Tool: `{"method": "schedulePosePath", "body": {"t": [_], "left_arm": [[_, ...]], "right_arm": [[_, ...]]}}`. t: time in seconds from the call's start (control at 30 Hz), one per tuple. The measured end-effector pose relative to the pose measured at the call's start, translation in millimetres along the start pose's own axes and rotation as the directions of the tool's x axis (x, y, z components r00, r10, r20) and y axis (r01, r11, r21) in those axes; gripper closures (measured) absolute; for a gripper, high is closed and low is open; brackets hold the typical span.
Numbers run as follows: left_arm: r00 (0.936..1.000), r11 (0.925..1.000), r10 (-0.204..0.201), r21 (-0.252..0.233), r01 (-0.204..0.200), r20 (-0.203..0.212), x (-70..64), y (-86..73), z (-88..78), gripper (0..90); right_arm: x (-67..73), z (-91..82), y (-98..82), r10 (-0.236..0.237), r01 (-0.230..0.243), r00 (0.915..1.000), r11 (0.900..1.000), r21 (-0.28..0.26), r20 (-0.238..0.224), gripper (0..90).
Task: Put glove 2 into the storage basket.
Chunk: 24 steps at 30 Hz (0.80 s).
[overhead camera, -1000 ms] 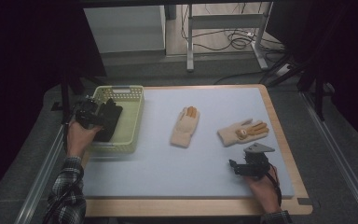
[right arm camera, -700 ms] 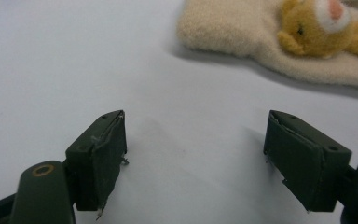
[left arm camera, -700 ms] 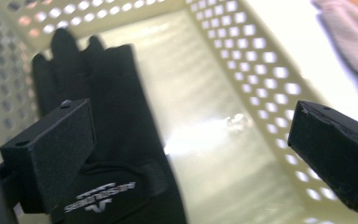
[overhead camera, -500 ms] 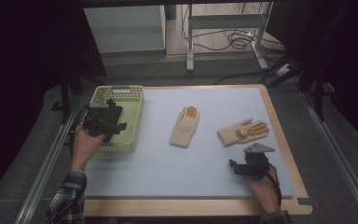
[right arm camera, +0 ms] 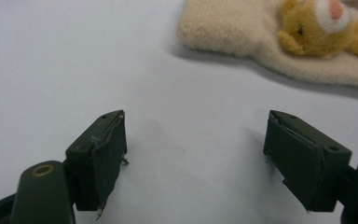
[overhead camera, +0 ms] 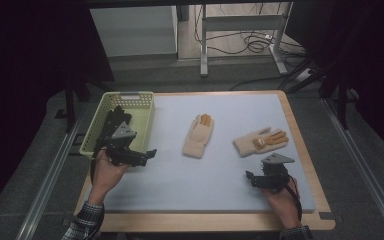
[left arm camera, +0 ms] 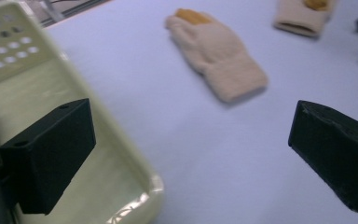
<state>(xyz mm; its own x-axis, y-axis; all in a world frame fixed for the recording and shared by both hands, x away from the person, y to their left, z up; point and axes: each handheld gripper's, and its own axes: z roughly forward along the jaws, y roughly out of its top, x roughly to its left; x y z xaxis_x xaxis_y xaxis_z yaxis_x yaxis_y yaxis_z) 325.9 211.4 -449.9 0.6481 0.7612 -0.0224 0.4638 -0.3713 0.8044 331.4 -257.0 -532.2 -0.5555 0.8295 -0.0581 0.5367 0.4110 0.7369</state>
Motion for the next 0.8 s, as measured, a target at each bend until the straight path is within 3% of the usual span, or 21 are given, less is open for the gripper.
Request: {"method": "schedulePosePath", "body": {"t": [0.17, 0.33, 0.47, 0.6, 0.8], "left_arm": [[0.9982, 0.9986, 0.052, 0.008, -0.052, 0.028, -26.1, -11.6, 10.9, 1.0], [0.9948, 0.9973, 0.073, 0.004, -0.073, 0.072, -47.7, -26.5, 22.5, 1.1], [0.9916, 0.9935, 0.103, 0.041, -0.107, 0.078, -62.2, -40.8, 35.9, 0.9], [0.9924, 0.9946, 0.083, 0.054, -0.088, 0.091, -66.8, -54.7, 46.1, 0.7], [0.9962, 0.9913, 0.076, 0.104, -0.080, 0.042, -62.6, -67.8, 52.4, 0.8]], "right_arm": [[0.0, 0.0, 0.0, -0.001, 0.001, 1.0000, 1.000, 0.000, 0.000, 20.9], [0.0, 0.0, 0.0, -0.001, 0.001, 1.0000, 1.000, 0.000, 0.000, 20.8], [0.0, 0.0, 0.0, -0.001, 0.001, 1.0000, 1.000, 0.000, 0.000, 20.9], [0.1, 0.1, 0.0, -0.001, 0.001, 1.0000, 1.000, 0.000, 0.001, 20.8], [0.0, 0.1, -0.1, -0.002, 0.002, 1.0000, 1.000, -0.001, 0.001, 20.8]]}}
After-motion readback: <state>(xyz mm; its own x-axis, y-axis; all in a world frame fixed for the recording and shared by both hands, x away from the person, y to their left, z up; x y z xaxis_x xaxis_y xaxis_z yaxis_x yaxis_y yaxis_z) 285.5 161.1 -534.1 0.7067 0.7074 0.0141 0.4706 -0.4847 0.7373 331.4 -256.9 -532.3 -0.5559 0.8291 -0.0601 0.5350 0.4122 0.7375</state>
